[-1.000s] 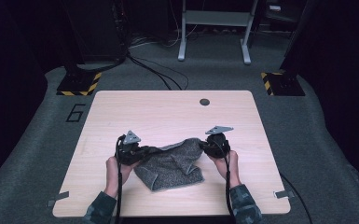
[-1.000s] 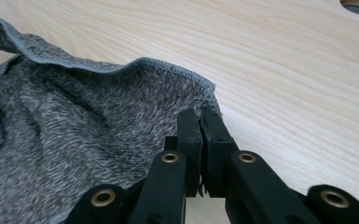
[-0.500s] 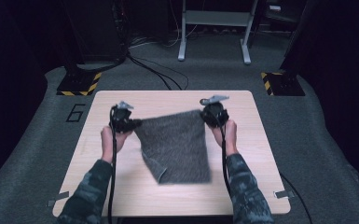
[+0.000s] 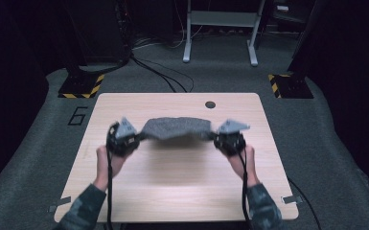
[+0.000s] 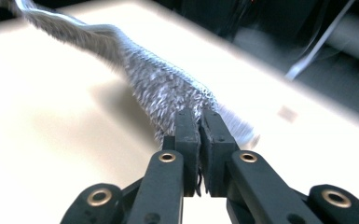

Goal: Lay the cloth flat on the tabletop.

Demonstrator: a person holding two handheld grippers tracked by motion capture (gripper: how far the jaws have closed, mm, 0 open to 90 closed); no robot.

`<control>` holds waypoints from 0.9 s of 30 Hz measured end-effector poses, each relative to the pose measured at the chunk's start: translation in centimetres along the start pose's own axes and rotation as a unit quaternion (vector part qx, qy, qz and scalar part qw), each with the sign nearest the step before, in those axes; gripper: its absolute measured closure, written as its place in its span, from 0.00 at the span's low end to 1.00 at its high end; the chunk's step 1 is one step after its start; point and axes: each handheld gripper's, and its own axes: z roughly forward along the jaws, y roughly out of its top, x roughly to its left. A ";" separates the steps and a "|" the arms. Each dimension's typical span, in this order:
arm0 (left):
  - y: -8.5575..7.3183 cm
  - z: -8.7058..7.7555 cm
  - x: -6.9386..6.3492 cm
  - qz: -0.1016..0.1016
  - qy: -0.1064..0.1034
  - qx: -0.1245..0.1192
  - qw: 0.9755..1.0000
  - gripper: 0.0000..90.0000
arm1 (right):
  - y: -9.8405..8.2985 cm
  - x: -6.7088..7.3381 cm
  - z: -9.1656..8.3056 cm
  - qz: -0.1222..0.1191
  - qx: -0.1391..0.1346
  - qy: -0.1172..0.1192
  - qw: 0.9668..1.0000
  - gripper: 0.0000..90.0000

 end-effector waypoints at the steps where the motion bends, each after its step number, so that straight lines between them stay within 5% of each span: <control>1: -1.8 0.9 -0.8 -0.010 -0.018 0.018 1.000 0.95 | -2.8 0.8 0.6 0.013 0.023 0.015 1.000 0.94; 4: -5.9 2.5 -2.5 -0.039 -0.062 0.052 0.996 0.88 | -7.9 2.0 1.6 0.039 0.069 0.040 0.996 0.85; 6: -7.8 2.7 -3.5 -0.046 -0.082 0.071 0.993 0.70 | -10.3 2.2 1.6 0.054 0.097 0.063 0.992 0.72; 10: -7.9 1.3 -3.2 -0.058 -0.089 0.051 0.993 0.46 | -10.7 1.3 0.0 0.081 0.089 0.069 0.990 0.52; 13: -6.4 0.7 -1.7 -0.082 -0.078 0.019 0.993 0.36 | -9.2 0.2 -0.3 0.101 0.067 0.070 0.990 0.41; 17: -3.9 1.8 0.4 -0.081 -0.045 0.003 0.996 0.29 | -7.0 -0.2 1.7 0.096 0.064 0.066 0.991 0.25; 22: -2.3 5.9 0.9 -0.069 -0.010 0.042 0.997 0.20 | -5.9 0.6 7.5 0.065 0.118 0.026 0.990 0.16; 24: -2.6 7.6 0.8 -0.063 0.017 0.069 0.995 0.19 | -6.2 0.6 8.7 0.065 0.131 0.013 0.989 0.15; 27: -3.5 8.5 0.6 -0.062 0.031 0.093 0.993 0.18 | -6.8 0.6 9.6 0.069 0.145 0.003 0.987 0.13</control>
